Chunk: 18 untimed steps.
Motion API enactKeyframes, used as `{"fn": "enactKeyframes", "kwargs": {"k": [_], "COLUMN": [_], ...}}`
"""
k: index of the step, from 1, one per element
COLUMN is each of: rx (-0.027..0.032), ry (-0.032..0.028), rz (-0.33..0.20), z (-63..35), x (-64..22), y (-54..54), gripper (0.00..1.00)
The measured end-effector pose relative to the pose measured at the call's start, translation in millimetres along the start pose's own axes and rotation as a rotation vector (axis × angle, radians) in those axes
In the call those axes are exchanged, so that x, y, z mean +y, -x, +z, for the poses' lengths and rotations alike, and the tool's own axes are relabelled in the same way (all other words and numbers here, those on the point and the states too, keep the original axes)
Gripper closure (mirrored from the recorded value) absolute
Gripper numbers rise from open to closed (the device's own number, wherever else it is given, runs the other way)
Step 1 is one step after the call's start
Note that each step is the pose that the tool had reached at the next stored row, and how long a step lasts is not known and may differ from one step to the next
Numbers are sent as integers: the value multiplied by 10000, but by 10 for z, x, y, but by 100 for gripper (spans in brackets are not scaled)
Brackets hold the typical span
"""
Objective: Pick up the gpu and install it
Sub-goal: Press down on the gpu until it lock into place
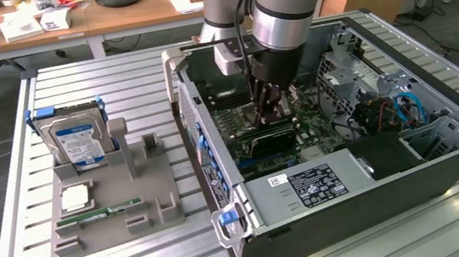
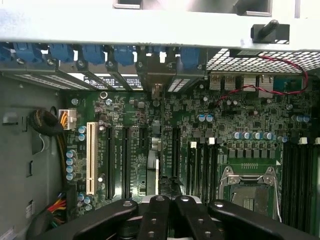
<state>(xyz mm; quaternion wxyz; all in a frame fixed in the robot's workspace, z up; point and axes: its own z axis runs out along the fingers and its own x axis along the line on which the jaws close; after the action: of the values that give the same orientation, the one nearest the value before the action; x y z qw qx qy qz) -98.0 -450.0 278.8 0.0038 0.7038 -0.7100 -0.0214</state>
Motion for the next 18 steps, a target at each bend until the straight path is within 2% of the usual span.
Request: {"fn": "enactKeyframes", "kwargs": {"k": [8, 14, 18], "rx": [-2, 13, 18], "ry": [-1, -2, -2], "rz": [0, 0, 1], "z": [22, 112, 133], "x": [38, 53, 53], "y": [0, -3, -3], "gripper": [89, 89, 89]}}
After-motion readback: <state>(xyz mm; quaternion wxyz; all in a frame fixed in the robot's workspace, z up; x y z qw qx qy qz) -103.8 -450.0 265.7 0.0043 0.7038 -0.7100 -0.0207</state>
